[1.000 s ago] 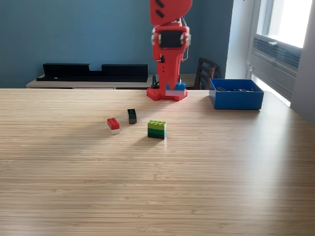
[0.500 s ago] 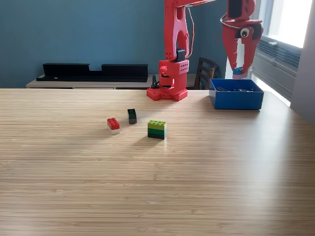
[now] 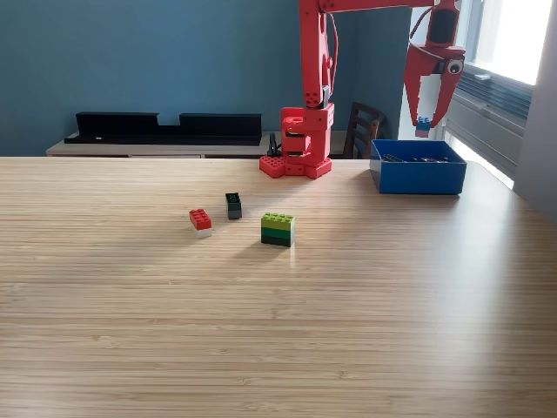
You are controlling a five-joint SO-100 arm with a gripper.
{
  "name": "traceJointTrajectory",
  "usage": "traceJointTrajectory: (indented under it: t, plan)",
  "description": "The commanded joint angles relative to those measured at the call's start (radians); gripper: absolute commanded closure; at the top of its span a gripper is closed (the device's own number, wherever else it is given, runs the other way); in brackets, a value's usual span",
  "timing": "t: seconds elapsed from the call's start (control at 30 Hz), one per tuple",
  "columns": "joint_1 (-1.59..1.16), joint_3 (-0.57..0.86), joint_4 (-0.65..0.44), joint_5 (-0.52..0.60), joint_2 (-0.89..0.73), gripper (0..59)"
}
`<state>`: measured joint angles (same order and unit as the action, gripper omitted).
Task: Grasp a lego block and put it in the bin.
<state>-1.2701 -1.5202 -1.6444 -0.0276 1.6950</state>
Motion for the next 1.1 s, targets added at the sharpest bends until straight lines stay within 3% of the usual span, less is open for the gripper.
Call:
traceJointTrajectory:
  t: [0.03, 0.13, 0.27, 0.47, 0.77, 1.1]
  plan:
    - [-0.023, -0.006, -0.009, -0.037, 0.083, 34.5]
    - [-0.025, -0.012, -0.009, -0.051, 0.083, 28.0]
    - [-0.023, -0.005, -0.009, -0.049, 0.083, 29.1]
    - [0.109, 0.080, -0.008, 0.041, 0.083, 58.5]
    - [0.683, 0.187, 0.021, 0.167, 0.092, 58.5]
    - [1.140, 0.118, 0.072, 0.193, 0.086, 58.5]
